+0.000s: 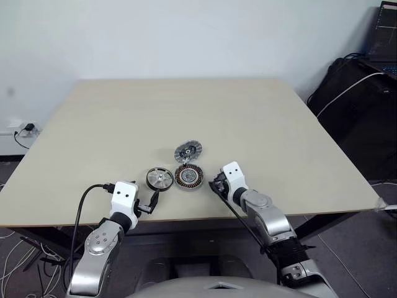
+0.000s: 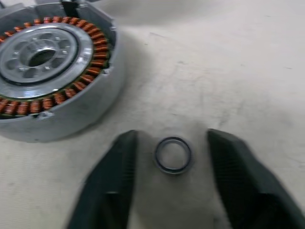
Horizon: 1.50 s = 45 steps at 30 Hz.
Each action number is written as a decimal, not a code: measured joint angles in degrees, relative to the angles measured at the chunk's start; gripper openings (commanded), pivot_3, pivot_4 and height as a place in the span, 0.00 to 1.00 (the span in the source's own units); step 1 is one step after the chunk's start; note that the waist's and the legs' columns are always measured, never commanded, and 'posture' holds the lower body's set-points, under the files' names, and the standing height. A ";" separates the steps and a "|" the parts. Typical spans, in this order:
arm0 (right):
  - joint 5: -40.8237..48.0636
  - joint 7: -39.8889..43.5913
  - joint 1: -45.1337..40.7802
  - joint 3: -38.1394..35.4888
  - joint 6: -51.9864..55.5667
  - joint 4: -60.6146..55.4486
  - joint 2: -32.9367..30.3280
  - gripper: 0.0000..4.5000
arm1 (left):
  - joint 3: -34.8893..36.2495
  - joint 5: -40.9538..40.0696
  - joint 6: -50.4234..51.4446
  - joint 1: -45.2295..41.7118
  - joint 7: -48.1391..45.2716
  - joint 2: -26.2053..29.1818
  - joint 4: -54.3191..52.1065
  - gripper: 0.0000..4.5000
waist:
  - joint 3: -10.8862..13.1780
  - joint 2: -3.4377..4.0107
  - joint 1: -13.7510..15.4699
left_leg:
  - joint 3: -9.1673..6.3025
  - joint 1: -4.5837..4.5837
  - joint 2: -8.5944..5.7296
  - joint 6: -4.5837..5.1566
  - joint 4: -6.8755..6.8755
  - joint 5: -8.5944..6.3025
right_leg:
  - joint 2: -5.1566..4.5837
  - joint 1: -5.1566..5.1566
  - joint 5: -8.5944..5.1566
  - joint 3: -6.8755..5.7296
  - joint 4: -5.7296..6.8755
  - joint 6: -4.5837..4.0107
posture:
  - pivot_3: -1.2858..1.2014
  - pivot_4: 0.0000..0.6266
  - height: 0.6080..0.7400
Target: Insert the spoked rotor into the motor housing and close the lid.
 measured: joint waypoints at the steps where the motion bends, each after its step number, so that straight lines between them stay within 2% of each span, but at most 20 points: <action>1: 0.01 0.07 0.27 -0.05 -0.05 -0.27 -0.18 0.27 | 0.00 0.00 0.00 0.00 0.03 -0.02 0.00 1.00 | 0.00 0.00 0.00 | 0.00 0.00 0.00 0.00 -0.01 0.00 | 0.00 0.00 -0.01 0.00 0.00 -0.01 | 0.52 0.00 1.00; 3: 0.03 0.31 0.79 -0.05 -0.03 -0.97 -0.44 0.15 | 0.00 0.00 0.00 0.01 0.07 -0.03 -0.01 1.00 | 0.00 0.01 0.02 | 0.00 0.00 0.00 -0.01 -0.01 0.01 | 0.00 0.00 -0.01 0.00 0.00 -0.02 | 0.52 0.00 1.00; 11: 0.29 2.64 2.95 0.02 3.18 -9.90 -3.41 0.15 | 0.04 -0.01 0.01 -0.09 0.09 -0.04 -0.03 1.00 | 0.04 0.09 0.03 | -0.01 0.00 0.02 -0.01 0.00 0.01 | 0.01 -0.02 -0.01 -0.01 0.01 -0.01 | 0.52 0.00 1.00; 19: 0.21 2.66 -4.51 2.60 4.75 -12.40 0.88 0.15 | -0.08 0.27 -0.11 -1.41 0.29 -0.55 -0.02 1.00 | 0.04 0.08 0.08 | -0.01 -0.02 0.06 -0.04 0.00 0.03 | 0.07 -0.02 0.00 -0.07 0.02 -0.02 | 0.52 0.00 1.00; 27: -1.78 1.46 -9.77 7.56 5.52 -3.25 6.31 0.15 | -0.09 0.25 -0.69 -0.55 0.77 -0.90 -0.01 1.00 | 0.02 0.05 0.01 | 0.06 -0.03 0.05 -0.25 0.00 0.15 | 0.08 -0.02 0.01 -0.10 0.02 -0.01 | 0.52 0.00 1.00; 33: -2.55 1.73 -10.12 9.10 5.02 1.56 6.99 0.15 | 0.08 0.21 -0.76 0.66 0.93 -1.02 -0.02 1.00 | 0.02 0.06 -0.04 | 0.07 -0.02 0.05 -0.27 0.01 0.17 | 0.08 -0.03 0.01 -0.10 0.02 0.00 | 0.52 0.00 1.00; 45: -2.75 2.86 -10.53 9.09 3.14 4.17 7.38 0.15 | 0.16 0.00 -0.83 0.80 0.94 -1.09 -0.03 1.00 | 0.02 0.06 -0.22 | 0.06 0.02 0.07 -0.24 0.00 0.15 | 0.09 -0.03 0.01 -0.09 0.10 -0.01 | 0.52 0.00 1.00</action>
